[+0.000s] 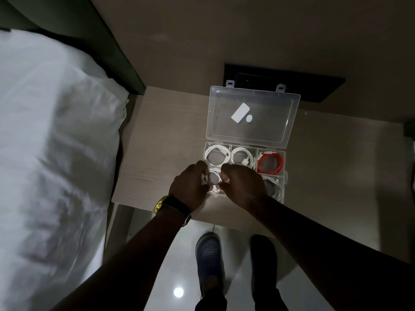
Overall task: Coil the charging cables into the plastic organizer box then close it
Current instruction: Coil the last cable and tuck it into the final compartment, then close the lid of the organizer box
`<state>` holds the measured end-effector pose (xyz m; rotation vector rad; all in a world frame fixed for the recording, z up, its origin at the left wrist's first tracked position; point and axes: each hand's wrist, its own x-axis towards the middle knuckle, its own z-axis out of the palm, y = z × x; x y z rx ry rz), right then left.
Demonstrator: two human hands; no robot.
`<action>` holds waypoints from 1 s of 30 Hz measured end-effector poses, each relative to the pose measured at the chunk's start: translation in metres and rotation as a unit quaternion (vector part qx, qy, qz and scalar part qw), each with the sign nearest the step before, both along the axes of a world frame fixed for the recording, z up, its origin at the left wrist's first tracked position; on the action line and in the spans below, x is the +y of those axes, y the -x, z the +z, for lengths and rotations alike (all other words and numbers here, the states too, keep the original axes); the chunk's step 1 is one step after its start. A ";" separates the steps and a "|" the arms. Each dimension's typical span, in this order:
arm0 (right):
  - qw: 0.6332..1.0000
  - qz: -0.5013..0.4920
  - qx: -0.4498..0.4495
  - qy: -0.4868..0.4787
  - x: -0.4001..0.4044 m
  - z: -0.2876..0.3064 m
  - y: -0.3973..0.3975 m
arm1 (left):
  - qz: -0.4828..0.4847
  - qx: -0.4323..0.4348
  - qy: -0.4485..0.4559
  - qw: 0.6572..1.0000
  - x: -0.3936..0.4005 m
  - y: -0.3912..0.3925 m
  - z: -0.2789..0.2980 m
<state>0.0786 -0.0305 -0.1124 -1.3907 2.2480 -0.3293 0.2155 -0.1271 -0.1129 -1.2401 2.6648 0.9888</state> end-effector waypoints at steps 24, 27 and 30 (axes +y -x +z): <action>0.789 -0.496 -0.302 0.201 0.010 0.051 0.139 | 0.238 0.219 -0.245 0.914 -0.059 0.061 0.022; 0.702 -0.473 -0.473 0.242 0.009 0.062 0.147 | 0.290 0.276 -0.380 0.834 -0.080 0.082 0.040; 0.669 -0.444 -0.508 0.310 0.032 0.073 0.138 | 0.310 0.386 -0.390 0.777 -0.070 0.061 0.055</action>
